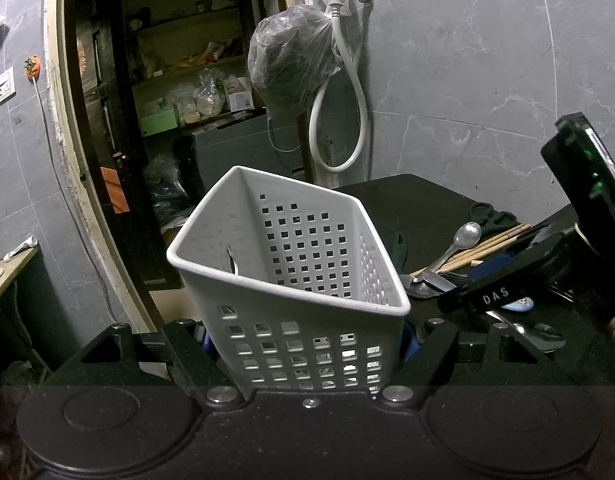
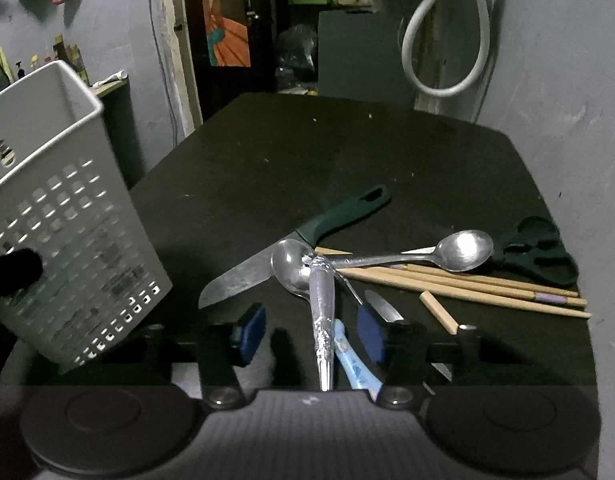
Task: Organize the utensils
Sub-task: 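Move the right gripper down onto the ornate silver spoon, then close the right gripper on the silver spoon handle and lift it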
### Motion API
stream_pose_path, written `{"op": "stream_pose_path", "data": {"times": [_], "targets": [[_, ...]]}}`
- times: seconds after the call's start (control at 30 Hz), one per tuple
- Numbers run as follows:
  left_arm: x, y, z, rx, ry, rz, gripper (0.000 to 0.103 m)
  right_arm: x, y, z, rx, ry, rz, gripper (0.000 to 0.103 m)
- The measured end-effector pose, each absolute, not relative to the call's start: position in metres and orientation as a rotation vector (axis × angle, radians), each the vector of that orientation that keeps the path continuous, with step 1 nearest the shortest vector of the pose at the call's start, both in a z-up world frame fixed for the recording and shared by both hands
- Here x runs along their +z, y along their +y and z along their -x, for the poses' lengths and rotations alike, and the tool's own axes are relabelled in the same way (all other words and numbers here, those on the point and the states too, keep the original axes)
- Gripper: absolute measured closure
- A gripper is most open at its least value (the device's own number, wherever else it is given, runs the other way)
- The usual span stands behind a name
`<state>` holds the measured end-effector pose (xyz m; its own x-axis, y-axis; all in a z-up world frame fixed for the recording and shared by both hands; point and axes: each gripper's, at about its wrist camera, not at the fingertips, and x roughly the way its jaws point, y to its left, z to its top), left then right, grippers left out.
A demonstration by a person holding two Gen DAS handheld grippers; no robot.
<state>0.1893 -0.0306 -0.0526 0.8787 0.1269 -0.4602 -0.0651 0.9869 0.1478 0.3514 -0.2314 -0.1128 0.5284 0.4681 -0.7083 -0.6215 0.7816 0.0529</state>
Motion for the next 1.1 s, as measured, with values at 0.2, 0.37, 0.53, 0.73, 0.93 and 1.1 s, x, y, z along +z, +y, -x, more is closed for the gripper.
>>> {"op": "stream_pose_path", "data": {"times": [0.2,0.37,0.53,0.73,0.93,1.1], "targets": [[-0.052,-0.031,-0.19,0.101,0.488,-0.13,0.024,-0.117,-0.239,-0.368,0.678,0.841,0.163,0.061],[-0.052,-0.031,-0.189,0.101,0.488,-0.13,0.023,-0.12,-0.242,-0.377,0.703,0.87,0.147,0.069],[-0.052,-0.031,-0.19,0.1,0.488,-0.13,0.023,-0.12,-0.242,-0.382,0.698,0.873,0.149,0.078],[-0.052,-0.031,-0.19,0.101,0.488,-0.13,0.023,-0.12,-0.24,-0.378,0.692,0.862,0.168,0.086],[-0.052,-0.031,-0.19,0.101,0.488,-0.13,0.023,-0.118,-0.233,-0.368,0.668,0.833,0.232,0.086],[-0.052,-0.031,-0.19,0.101,0.488,-0.129,0.023,-0.118,-0.229,-0.357,0.65,0.807,0.283,0.086]]}}
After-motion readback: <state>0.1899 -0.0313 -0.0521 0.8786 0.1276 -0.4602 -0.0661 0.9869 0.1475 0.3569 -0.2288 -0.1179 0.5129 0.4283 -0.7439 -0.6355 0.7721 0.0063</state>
